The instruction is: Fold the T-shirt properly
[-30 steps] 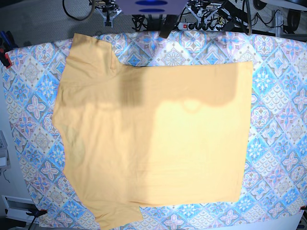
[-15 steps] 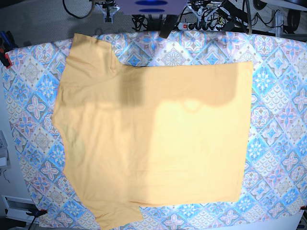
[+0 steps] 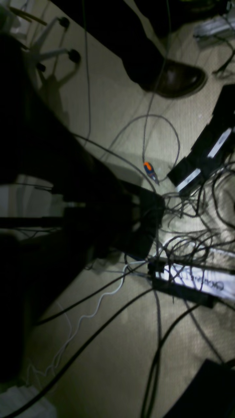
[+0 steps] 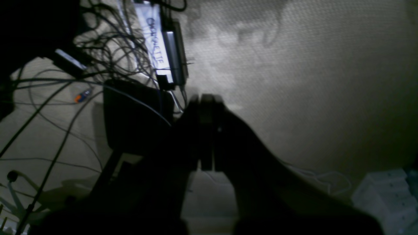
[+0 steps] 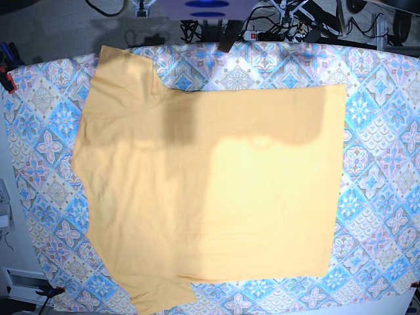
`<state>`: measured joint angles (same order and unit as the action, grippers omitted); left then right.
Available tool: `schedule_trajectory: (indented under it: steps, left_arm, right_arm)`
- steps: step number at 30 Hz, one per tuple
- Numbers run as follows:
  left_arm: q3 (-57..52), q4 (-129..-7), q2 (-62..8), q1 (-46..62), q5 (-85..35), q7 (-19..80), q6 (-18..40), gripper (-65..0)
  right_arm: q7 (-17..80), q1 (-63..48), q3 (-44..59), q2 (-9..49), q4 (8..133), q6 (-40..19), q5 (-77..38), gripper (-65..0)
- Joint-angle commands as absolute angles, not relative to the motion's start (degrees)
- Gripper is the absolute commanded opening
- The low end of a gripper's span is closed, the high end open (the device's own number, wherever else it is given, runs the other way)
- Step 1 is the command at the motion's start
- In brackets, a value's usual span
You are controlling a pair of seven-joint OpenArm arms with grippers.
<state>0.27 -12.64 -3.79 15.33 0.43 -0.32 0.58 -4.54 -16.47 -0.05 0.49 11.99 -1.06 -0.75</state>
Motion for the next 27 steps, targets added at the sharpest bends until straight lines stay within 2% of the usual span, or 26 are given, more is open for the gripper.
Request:
schedule_trajectory:
  steps: [1, 22, 27]
  left_arm:
    - [0.31, -13.05, -4.44, 16.48, 0.66, -0.31, 0.13, -65.0]
    - [0.31, -14.29, -8.75, 21.49, 0.66, -0.57, 0.13, -65.0]
    - [0.31, -27.56, -10.51, 28.18, 0.57, -0.57, 0.13, -65.0]
  right_arm:
    - [-4.53, -17.36, 0.04, 1.19, 12.88, -1.01, -0.66, -64.7]
    - [-4.79, -31.34, 0.13, 3.30, 29.49, -1.01, -0.75, -64.8]
    - [-4.79, -32.92, 0.13, 3.38, 31.69, -1.01, -0.75, -65.0]
